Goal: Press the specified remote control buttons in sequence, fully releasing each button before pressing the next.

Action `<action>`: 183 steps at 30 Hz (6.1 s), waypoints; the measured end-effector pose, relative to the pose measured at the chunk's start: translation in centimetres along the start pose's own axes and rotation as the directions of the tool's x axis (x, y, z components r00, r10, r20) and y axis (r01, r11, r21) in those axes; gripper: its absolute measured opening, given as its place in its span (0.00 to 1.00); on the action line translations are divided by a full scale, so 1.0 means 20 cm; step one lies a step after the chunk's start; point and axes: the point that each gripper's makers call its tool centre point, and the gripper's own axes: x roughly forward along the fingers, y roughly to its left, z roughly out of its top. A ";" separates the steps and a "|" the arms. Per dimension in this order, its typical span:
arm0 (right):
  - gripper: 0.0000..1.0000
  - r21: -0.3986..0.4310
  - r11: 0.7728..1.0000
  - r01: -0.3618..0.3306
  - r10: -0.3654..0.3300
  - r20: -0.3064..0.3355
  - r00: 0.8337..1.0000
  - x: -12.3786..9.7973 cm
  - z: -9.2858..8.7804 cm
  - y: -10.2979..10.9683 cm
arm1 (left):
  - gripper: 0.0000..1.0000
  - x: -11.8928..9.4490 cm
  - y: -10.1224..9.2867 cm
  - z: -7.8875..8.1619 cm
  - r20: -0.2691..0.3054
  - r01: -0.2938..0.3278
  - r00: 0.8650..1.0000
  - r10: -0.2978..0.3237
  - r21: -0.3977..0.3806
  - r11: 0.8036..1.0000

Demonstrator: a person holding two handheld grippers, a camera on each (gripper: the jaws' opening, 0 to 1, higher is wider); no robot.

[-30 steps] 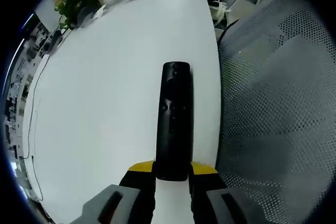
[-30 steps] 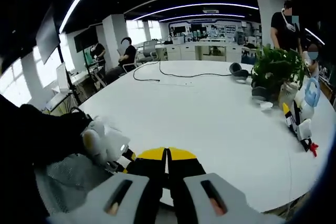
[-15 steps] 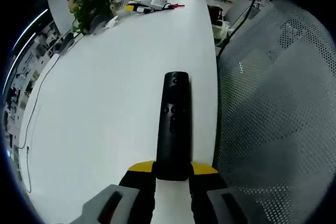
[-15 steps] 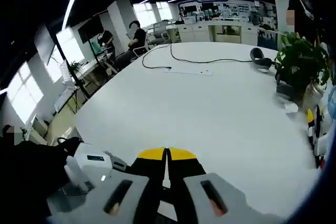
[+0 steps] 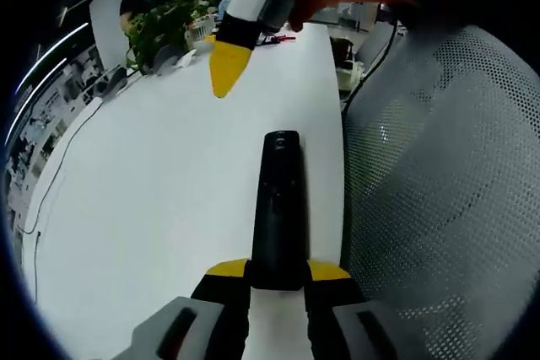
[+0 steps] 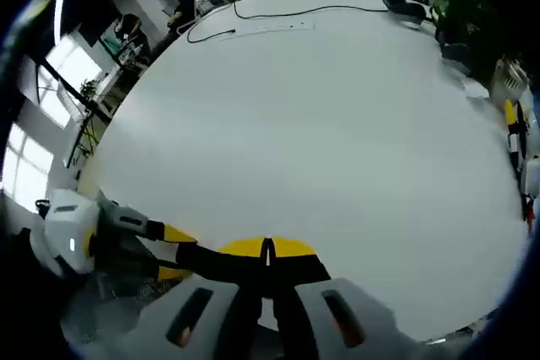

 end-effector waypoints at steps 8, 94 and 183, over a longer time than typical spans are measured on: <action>0.00 0.098 0.995 -0.014 0.034 -0.213 0.976 0.09 -0.20 -0.02 | 0.24 0.00 0.00 0.00 0.000 0.001 1.000 -0.001 0.004 1.000; 0.00 0.156 0.985 -0.073 0.117 -0.290 0.950 0.11 -0.27 0.04 | 0.25 0.01 -0.01 0.00 0.003 0.001 1.000 -0.001 0.001 1.000; 0.00 0.104 0.988 -0.110 0.135 -0.271 0.953 0.13 -0.24 0.10 | 0.25 0.00 -0.01 0.00 0.006 0.002 1.000 -0.002 0.002 1.000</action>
